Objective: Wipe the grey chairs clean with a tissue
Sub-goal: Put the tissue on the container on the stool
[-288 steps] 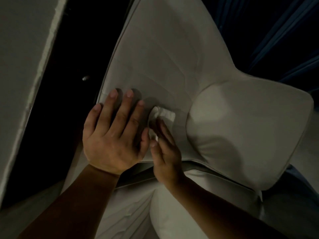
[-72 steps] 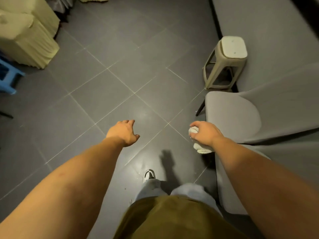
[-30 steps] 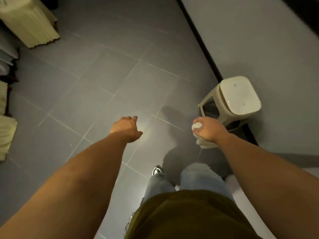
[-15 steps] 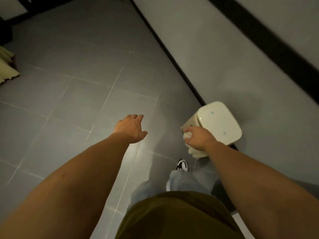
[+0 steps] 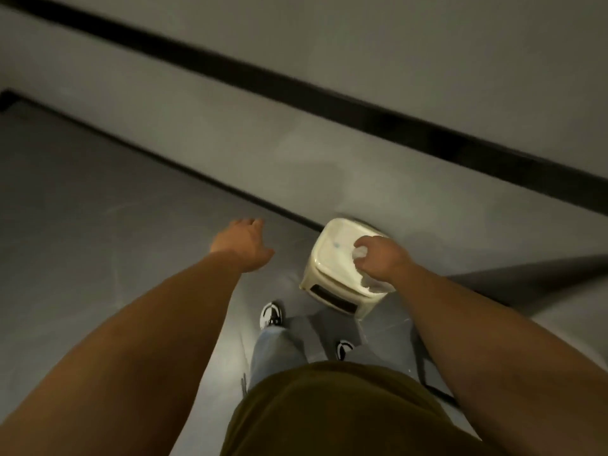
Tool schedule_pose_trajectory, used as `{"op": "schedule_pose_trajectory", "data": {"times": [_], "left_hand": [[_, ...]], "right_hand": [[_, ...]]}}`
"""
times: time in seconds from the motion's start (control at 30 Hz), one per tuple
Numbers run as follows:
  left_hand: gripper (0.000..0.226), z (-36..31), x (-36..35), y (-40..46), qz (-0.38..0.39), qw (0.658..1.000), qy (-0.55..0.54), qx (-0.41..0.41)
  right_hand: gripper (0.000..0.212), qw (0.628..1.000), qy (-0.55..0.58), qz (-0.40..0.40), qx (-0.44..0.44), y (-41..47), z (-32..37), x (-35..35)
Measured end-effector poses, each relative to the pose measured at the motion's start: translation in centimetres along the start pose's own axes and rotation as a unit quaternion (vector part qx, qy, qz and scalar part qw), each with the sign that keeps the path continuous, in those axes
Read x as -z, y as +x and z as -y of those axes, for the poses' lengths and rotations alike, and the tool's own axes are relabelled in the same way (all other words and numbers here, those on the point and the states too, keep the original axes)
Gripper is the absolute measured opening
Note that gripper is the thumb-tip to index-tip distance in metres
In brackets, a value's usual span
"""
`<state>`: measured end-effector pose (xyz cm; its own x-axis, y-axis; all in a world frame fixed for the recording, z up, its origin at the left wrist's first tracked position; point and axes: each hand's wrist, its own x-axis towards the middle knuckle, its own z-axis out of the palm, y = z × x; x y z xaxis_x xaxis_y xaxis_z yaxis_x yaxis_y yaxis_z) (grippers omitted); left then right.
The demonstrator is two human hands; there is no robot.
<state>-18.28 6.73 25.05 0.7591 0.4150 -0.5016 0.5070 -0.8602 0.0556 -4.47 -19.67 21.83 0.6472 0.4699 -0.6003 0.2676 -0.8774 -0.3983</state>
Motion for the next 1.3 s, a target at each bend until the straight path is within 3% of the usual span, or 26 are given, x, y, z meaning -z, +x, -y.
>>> {"op": "schedule_pose_trajectory", "data": {"times": [0.13, 0.33, 0.53, 0.67, 0.83, 0.97, 1.13, 1.3], "left_hand": [[0.086, -0.8, 3.8, 7.0, 0.012, 0.991, 0.052, -0.119], [0.085, -2.2, 5.8, 14.0, 0.034, 0.964, 0.127, -0.23], [0.086, -5.1, 2.3, 14.9, 0.072, 0.945, 0.12, -0.297], [0.086, -5.8, 0.0, 15.1, 0.075, 0.943, 0.113, -0.304], [0.086, -5.5, -2.3, 16.5, 0.082, 0.957, 0.13, -0.245], [0.088, -6.8, -5.0, 18.2, 0.089, 0.958, 0.148, -0.227], [0.088, -10.8, -9.7, 20.9, 0.079, 0.951, 0.135, -0.266], [0.089, -14.4, -14.2, 24.3, 0.057, 0.941, 0.142, -0.302]], "right_hand": [[0.048, 0.987, 0.079, -0.084, -0.114, 0.6, -0.8, 1.6], [0.042, 0.966, 0.111, -0.137, -0.191, 1.0, 0.3, 0.9], [0.049, 0.955, 0.13, -0.122, -0.237, 1.1, -1.3, -1.7], [0.048, 0.952, 0.136, -0.107, -0.254, 2.4, -3.9, -3.0], [0.049, 0.948, 0.178, -0.11, -0.238, 5.7, -7.3, -4.0], [0.045, 0.928, 0.263, -0.126, -0.232, 9.8, -9.9, -4.8], [0.046, 0.907, 0.335, -0.149, -0.21, 15.6, -13.2, -6.4], [0.063, 0.907, 0.356, -0.141, -0.175, 20.8, -15.7, -8.2]]}}
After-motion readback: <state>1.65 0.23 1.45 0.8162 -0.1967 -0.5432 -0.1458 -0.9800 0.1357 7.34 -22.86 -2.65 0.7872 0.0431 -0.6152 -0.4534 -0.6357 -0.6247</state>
